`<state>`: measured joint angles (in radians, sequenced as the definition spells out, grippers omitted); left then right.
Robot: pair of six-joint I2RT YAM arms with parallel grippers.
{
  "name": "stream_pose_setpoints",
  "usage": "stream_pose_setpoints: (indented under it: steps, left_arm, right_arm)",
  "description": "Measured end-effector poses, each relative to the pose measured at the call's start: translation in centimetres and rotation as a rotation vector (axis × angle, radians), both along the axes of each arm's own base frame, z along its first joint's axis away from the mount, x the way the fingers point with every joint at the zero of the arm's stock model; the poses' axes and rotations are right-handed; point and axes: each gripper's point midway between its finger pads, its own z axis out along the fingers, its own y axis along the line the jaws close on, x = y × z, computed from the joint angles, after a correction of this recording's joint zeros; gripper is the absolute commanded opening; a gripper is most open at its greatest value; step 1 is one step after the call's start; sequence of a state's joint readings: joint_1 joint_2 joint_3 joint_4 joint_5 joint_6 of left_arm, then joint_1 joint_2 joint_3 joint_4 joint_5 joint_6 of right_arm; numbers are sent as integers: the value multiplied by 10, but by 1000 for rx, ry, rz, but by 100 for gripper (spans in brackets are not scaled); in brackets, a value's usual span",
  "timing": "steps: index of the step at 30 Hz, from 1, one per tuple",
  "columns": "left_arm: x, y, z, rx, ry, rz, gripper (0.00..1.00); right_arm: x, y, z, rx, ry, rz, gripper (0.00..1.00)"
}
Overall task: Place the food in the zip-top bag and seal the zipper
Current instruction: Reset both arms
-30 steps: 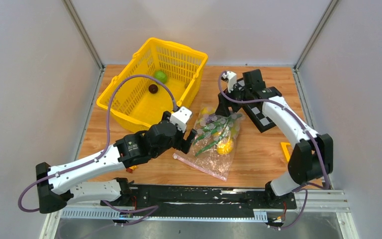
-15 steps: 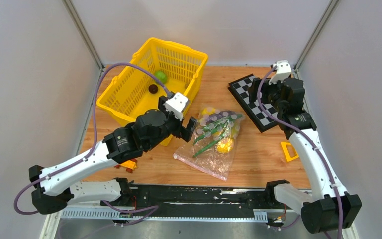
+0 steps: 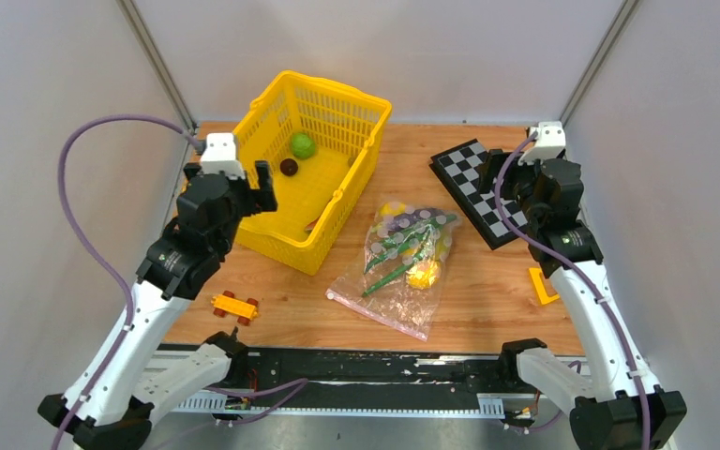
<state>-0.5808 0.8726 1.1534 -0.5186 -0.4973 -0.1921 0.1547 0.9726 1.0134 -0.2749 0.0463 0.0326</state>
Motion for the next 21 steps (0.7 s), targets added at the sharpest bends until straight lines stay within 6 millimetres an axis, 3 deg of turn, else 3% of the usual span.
stream_pose_setpoints:
  steps: [2,5,21]
  left_arm:
    - [4,29,-5,-29,25,107,100]
    - [4,55,-16,-81,68,225,100]
    - [-15,71,-34,-165,132,346,100]
  right_arm:
    - [0,-2,-1,-2,4,-13,92]
    - [-1,-5,-3,-3,17,-27,92]
    - [-22,-9,17,9,-21,-36,92]
